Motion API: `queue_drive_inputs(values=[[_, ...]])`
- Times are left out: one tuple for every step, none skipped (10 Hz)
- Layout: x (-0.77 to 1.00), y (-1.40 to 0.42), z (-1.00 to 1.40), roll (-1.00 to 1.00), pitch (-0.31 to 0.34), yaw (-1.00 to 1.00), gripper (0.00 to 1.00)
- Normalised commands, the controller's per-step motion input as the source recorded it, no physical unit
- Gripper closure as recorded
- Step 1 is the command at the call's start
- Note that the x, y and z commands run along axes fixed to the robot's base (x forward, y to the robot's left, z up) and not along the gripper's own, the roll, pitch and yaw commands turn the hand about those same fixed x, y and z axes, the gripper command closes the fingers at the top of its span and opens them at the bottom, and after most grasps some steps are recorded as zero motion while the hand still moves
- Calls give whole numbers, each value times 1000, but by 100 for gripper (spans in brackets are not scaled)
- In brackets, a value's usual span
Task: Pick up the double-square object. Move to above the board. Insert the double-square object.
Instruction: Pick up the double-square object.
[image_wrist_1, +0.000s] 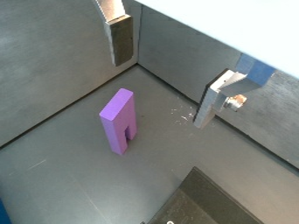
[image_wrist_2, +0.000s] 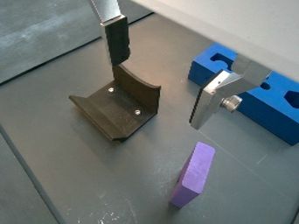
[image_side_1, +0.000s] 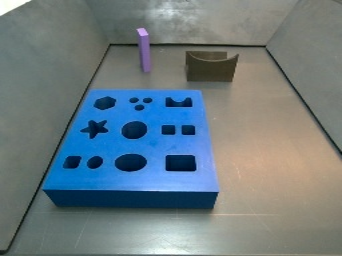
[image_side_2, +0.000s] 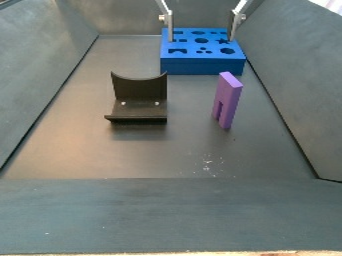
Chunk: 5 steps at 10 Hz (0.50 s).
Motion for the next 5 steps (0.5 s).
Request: queue_drive_inputs(values=[[-397, 0, -340, -17, -371, 0, 0], [-531, -14, -637, -43, -517, 183, 0], [-614, 0, -717, 0, -451, 311, 0], [-606, 0, -717, 0, -457, 314, 0], [-503, -34, -714, 0, -457, 346, 0]])
